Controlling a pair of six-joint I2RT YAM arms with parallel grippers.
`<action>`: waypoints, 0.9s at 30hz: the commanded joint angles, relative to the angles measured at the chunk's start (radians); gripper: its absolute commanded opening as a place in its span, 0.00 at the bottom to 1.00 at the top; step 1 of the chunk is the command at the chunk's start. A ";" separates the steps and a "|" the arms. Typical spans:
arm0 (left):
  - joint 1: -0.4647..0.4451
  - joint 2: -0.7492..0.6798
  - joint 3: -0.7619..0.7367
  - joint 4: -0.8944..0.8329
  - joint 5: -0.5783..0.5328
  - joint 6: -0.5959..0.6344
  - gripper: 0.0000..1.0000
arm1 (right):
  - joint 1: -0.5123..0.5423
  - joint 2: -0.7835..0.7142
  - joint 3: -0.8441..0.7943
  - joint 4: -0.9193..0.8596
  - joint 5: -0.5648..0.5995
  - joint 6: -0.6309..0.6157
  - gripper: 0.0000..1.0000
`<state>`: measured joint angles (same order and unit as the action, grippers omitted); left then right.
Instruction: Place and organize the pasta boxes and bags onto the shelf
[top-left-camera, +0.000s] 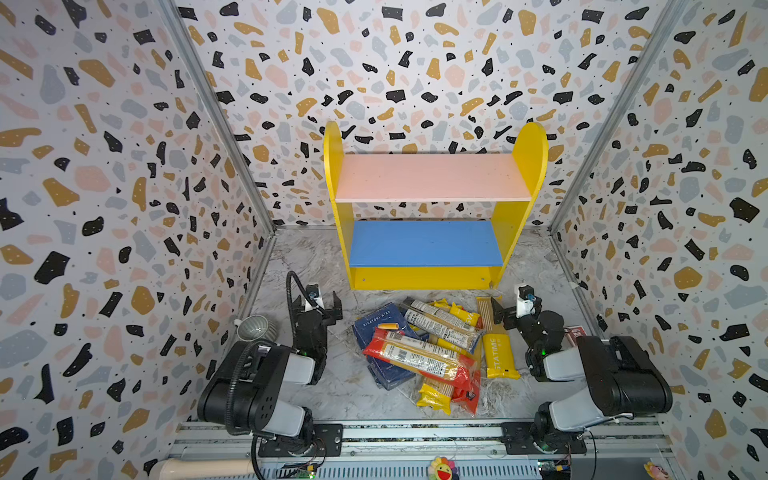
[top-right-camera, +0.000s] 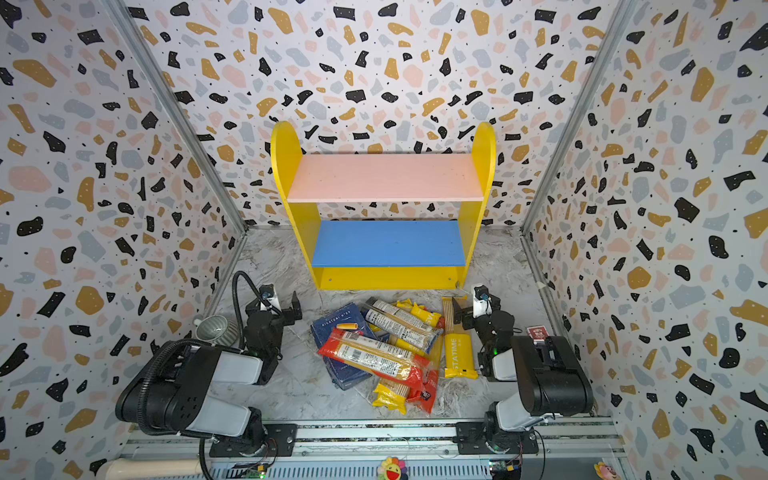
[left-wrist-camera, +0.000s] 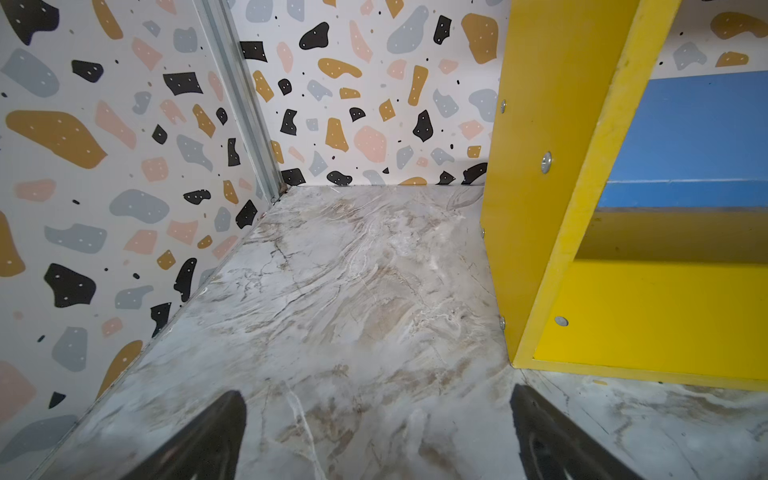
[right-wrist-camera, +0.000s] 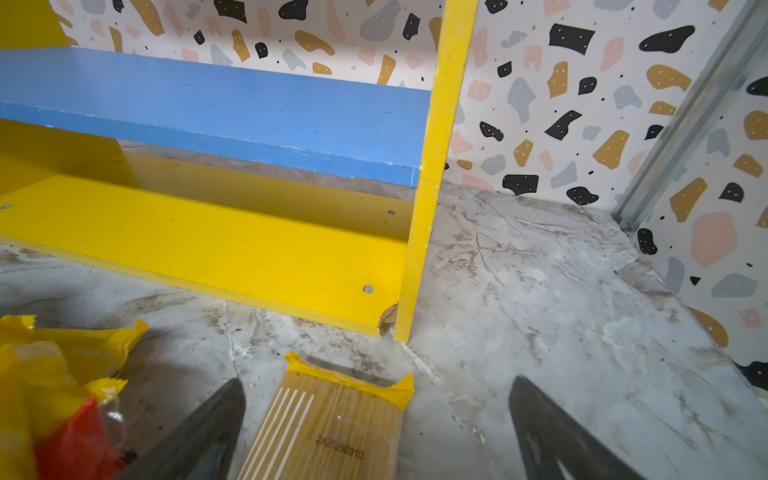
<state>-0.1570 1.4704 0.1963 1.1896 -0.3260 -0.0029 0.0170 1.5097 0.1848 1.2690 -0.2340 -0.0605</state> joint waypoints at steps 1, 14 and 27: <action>0.010 0.007 0.022 0.036 -0.001 0.003 0.99 | 0.002 -0.017 0.009 0.009 0.007 0.008 0.99; 0.010 -0.004 0.012 0.041 0.005 0.003 1.00 | 0.003 -0.016 0.009 0.008 0.008 0.009 0.99; 0.010 -0.006 0.010 0.041 0.007 0.003 1.00 | -0.006 -0.016 0.008 0.009 -0.003 0.011 0.99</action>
<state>-0.1520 1.4704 0.1963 1.1896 -0.3218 -0.0025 0.0166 1.5097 0.1848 1.2690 -0.2317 -0.0605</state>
